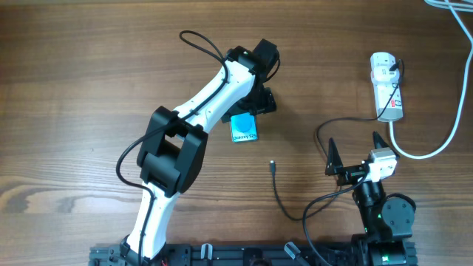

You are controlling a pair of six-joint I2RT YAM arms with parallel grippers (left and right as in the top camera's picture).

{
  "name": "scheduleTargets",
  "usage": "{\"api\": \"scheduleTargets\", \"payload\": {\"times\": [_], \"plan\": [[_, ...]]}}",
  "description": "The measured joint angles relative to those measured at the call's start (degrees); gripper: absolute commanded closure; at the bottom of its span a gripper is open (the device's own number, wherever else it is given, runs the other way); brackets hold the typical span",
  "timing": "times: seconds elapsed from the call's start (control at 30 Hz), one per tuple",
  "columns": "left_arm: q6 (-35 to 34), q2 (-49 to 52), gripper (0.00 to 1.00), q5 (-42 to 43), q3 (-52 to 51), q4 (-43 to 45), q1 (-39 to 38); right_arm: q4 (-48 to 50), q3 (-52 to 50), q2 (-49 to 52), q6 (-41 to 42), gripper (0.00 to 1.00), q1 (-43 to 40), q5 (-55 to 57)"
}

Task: Plug charger to phone and switch on socket
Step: 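Close the left gripper on the phone's sides and secure the grip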

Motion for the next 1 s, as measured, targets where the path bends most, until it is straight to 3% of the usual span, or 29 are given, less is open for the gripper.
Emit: {"api": "scheduleTargets", "payload": {"times": [1.0], "plan": [[0.0, 0.0, 0.00, -0.2, 0.0, 0.9, -0.2, 0.0, 0.0, 0.0, 0.0, 0.01, 0.0, 0.0]]}}
